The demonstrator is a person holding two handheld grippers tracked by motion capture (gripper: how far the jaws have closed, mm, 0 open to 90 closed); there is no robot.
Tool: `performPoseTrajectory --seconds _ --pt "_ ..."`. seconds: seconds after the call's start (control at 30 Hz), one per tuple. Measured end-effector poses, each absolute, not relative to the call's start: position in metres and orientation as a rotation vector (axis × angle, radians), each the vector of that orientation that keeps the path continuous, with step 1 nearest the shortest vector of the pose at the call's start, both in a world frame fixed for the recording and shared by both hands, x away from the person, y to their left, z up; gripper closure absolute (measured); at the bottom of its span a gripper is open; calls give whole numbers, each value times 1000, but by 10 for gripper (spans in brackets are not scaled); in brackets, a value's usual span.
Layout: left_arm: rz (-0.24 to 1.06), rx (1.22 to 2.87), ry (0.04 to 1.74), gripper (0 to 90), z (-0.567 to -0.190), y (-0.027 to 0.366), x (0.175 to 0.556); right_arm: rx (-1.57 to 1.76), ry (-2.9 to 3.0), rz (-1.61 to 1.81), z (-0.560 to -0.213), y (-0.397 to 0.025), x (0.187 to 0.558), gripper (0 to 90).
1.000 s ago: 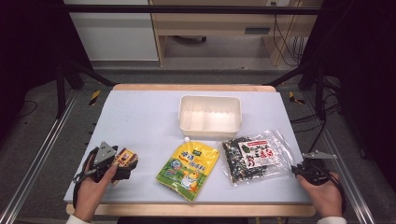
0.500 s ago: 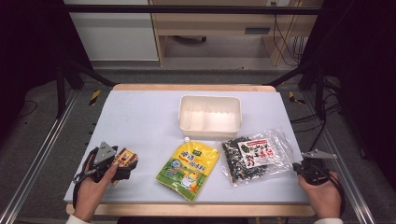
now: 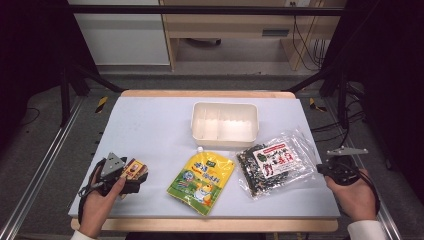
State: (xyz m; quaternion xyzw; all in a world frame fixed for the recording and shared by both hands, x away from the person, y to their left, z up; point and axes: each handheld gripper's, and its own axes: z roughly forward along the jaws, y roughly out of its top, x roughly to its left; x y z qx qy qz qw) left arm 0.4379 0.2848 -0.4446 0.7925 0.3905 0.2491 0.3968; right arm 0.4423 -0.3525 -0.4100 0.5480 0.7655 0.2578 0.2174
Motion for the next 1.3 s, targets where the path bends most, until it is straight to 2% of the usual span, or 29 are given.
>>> performPoseTrajectory --seconds 0.43,0.8,0.87,1.2,1.3 --pt "602 2023 937 57 -438 268 438 1411 2179 802 -337 -358 451 897" --pt "565 2092 770 65 -387 226 460 1289 2303 774 -290 -336 467 898" --pt "523 2090 747 65 -377 218 465 1262 2308 779 -282 -333 468 897" --pt "499 2179 608 103 -331 165 484 1139 2358 818 -258 -316 463 897" --pt "436 2181 558 107 -325 147 484 1103 2365 829 -254 -310 463 897"
